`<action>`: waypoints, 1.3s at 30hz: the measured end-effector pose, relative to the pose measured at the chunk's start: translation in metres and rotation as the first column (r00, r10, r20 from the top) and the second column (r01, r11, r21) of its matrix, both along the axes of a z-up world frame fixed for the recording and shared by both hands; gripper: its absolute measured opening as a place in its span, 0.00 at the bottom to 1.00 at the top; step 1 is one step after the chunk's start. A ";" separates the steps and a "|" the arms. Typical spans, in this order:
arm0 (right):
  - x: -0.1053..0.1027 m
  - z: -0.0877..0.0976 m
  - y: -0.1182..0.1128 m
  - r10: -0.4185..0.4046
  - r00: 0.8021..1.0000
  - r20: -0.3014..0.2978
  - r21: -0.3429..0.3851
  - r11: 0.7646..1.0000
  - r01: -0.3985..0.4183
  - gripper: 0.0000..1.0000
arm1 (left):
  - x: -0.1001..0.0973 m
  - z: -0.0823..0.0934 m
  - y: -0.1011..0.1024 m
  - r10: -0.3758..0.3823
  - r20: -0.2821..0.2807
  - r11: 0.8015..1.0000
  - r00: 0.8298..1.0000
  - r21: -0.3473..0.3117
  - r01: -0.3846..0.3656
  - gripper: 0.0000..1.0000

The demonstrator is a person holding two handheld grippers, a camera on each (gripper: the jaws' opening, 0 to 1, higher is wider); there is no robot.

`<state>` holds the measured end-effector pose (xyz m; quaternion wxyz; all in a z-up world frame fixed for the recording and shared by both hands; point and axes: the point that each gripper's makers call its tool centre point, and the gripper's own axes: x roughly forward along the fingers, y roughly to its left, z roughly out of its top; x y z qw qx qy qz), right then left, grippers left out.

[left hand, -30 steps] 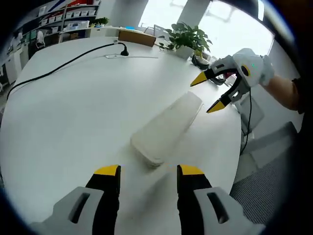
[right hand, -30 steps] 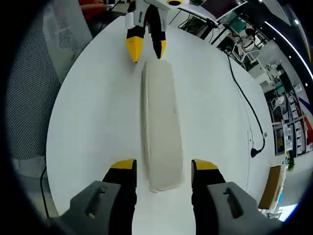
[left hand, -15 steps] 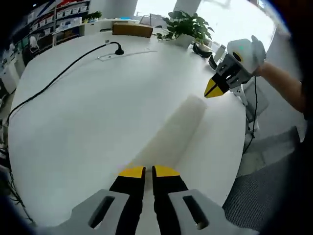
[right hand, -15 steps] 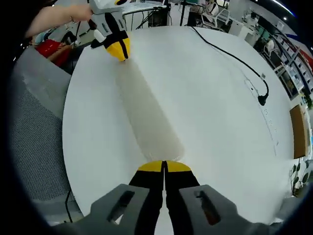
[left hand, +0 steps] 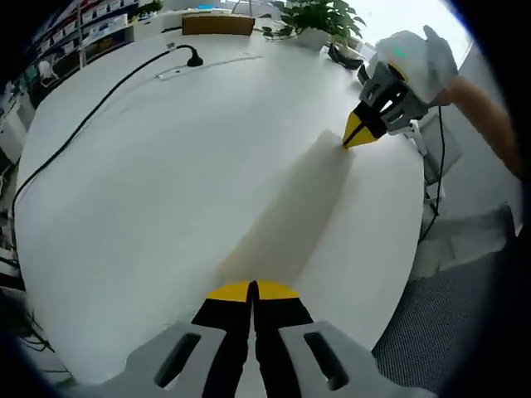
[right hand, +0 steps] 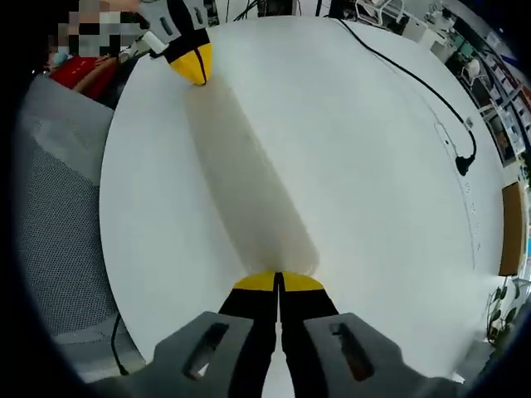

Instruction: Arrange the utensils inside the cutlery case until each visible utensil rests in its matching compartment.

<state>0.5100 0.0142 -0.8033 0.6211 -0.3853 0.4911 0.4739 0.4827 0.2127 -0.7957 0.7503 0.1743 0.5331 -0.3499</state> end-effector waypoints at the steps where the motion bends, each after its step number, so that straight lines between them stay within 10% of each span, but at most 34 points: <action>1: -0.001 0.000 -0.001 -0.023 0.999 -0.022 -0.009 1.000 0.023 0.00 | 0.000 0.000 0.000 -0.030 0.009 0.999 1.000 0.026 0.030 0.00; 7: 0.000 0.000 -0.001 -0.082 0.995 -0.064 -0.017 0.997 0.081 0.00 | -0.001 -0.001 0.000 -0.006 -0.062 0.999 0.998 0.052 0.009 0.00; 11: -0.002 0.002 0.001 0.080 0.996 -0.026 -0.038 0.996 -0.080 0.00 | -0.003 -0.001 0.001 -0.008 -0.063 0.999 0.998 0.046 0.011 0.00; 14: 0.014 0.009 0.007 -0.133 0.991 0.007 0.033 0.991 0.133 0.00 | -0.002 0.000 0.000 -0.045 -0.043 0.998 0.998 0.042 0.047 0.00; 19: 0.019 0.004 0.007 -0.076 0.997 0.015 -0.012 0.997 0.076 0.00 | 0.010 0.005 -0.004 0.029 0.003 0.999 1.000 0.013 -0.030 0.00; 32: 0.018 -0.002 0.005 -0.143 0.988 -0.061 -0.075 0.988 0.138 0.00 | 0.010 -0.005 -0.002 -0.074 -0.057 0.976 0.996 0.201 0.084 0.00; 39: 0.015 -0.003 0.003 -0.253 0.961 -0.109 -0.143 0.961 0.236 0.00 | 0.010 -0.005 -0.001 0.055 -0.071 0.996 0.996 0.068 -0.050 0.00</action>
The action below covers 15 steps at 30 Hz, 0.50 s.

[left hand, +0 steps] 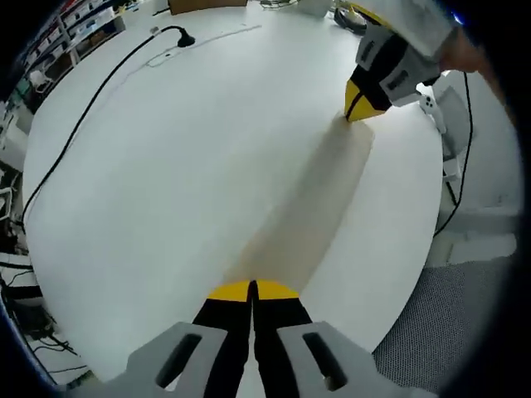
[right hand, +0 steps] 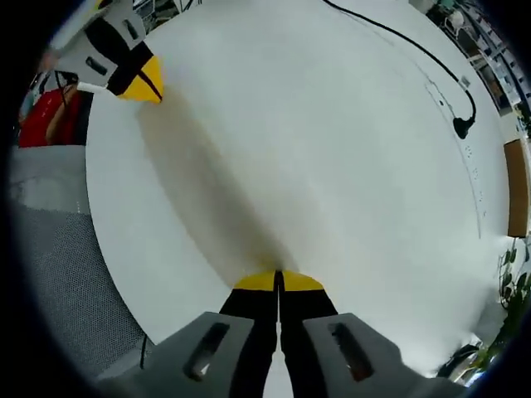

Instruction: Arrange the utensils inside the cutlery case until each visible utensil rests in its matching compartment.

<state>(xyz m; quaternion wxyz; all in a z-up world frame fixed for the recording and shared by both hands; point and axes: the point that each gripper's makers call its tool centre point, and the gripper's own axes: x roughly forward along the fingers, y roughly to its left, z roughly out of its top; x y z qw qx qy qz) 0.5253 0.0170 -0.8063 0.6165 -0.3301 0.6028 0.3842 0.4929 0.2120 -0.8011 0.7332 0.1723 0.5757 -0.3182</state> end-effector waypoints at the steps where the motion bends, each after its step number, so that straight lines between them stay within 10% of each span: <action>1: 0.003 0.000 0.002 0.048 0.999 0.022 0.009 0.999 -0.048 0.00 | -0.001 0.000 0.001 -0.010 0.012 1.000 1.000 0.000 0.010 0.00; 8: 0.000 0.003 0.002 0.071 0.993 0.091 0.036 0.997 -0.075 0.00 | -0.002 0.001 -0.002 -0.051 0.050 0.998 0.997 0.044 0.049 0.00; 13: 0.002 0.023 0.001 -0.069 0.988 0.136 0.267 0.963 0.031 0.00 | -0.005 0.003 0.004 -0.093 0.137 0.995 0.986 -0.013 0.096 0.00; 15: 0.001 0.041 0.012 0.110 0.961 0.252 0.341 0.920 -0.195 0.00 | -0.003 0.007 0.008 -0.131 0.193 0.991 0.972 0.017 0.130 0.06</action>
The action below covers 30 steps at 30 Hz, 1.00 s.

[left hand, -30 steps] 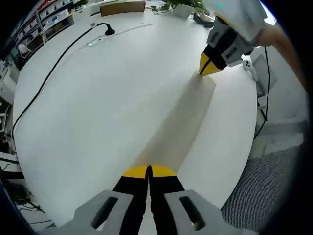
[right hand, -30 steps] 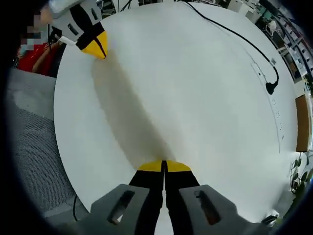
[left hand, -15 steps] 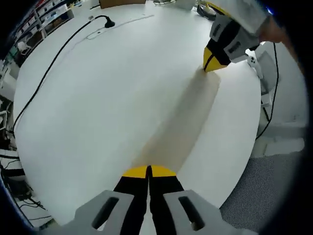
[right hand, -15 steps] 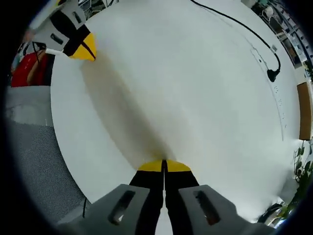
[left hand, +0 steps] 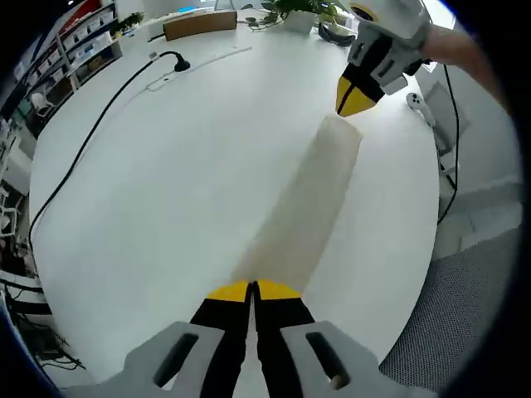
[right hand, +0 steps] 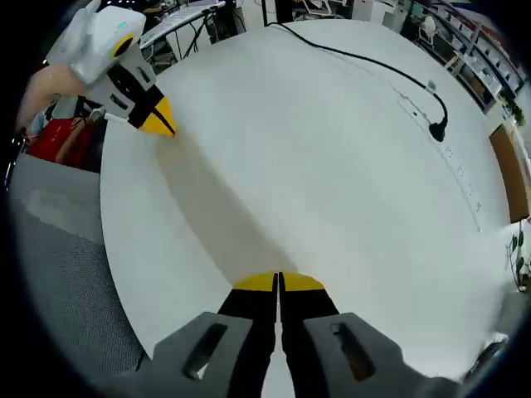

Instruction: Arrange the utensils inside the cutlery case until each visible utensil rests in its matching compartment.

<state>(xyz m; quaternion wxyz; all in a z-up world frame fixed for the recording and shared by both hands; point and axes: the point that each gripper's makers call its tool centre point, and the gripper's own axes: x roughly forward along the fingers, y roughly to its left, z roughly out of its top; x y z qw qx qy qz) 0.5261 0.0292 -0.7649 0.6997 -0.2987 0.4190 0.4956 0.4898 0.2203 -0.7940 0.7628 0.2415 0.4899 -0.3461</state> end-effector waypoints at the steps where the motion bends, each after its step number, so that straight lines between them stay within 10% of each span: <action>1: -0.002 0.008 0.002 0.132 0.987 0.088 0.006 0.991 -0.133 0.03 | 0.003 0.004 -0.001 -0.009 0.036 1.000 0.999 -0.012 0.009 0.16; 5: -0.017 -0.005 -0.003 0.218 0.974 0.069 -0.066 0.975 -0.214 0.32 | 0.004 0.011 -0.003 -0.093 0.064 0.995 0.994 0.029 0.091 0.28; 11: -0.017 -0.032 -0.002 0.311 0.946 0.091 -0.142 0.944 -0.297 0.53 | -0.001 0.004 -0.031 -0.240 0.118 0.970 0.964 0.008 0.241 0.84; 14: -0.022 -0.041 0.004 0.359 0.931 0.070 -0.150 0.926 -0.346 0.65 | -0.002 -0.005 -0.037 -0.242 0.096 0.970 0.966 -0.011 0.244 0.84; 30: -0.023 -0.063 0.008 0.379 0.925 -0.009 -0.179 0.910 -0.374 0.45 | -0.007 -0.034 -0.030 -0.220 -0.006 0.975 0.975 -0.014 0.220 0.57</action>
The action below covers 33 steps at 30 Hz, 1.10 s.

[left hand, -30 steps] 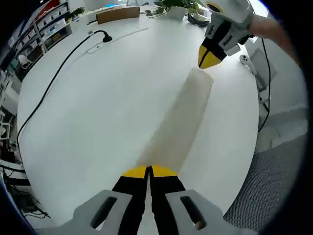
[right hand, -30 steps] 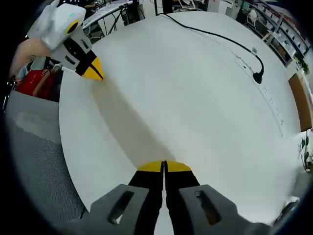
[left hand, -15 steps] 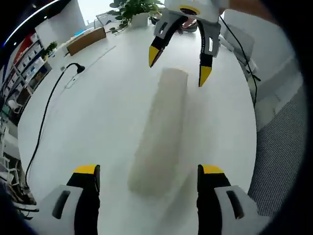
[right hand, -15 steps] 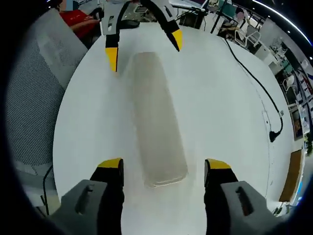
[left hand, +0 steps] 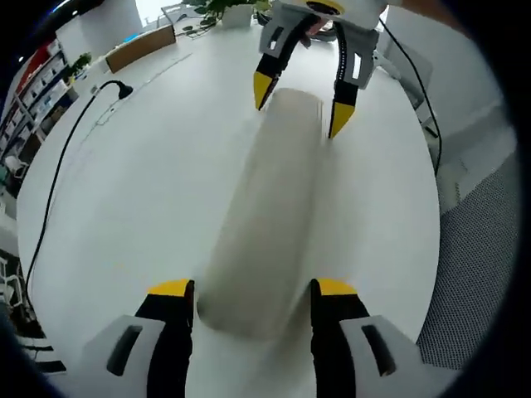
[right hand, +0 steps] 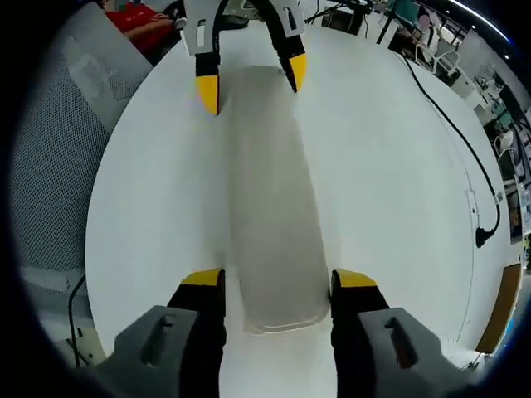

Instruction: Arrange the utensils inside the cutlery case until each visible utensil rests in its matching compartment.

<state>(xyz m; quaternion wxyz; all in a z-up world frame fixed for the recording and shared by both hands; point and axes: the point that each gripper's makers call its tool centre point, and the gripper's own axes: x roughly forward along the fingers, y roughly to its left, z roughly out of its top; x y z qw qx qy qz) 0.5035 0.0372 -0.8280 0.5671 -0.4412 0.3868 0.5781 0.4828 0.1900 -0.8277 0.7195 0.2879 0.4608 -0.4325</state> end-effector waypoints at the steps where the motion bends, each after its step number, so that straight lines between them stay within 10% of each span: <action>1: -0.002 0.000 -0.001 -0.017 1.000 -0.012 -0.004 1.000 0.017 0.40 | 0.000 0.000 0.000 -0.002 0.006 1.000 1.000 -0.001 0.002 0.58; 33: -0.097 -0.002 -0.005 -0.065 0.997 -0.042 -0.061 0.996 0.062 0.40 | -0.079 0.001 0.000 -0.073 -0.014 0.995 0.997 0.065 0.074 0.46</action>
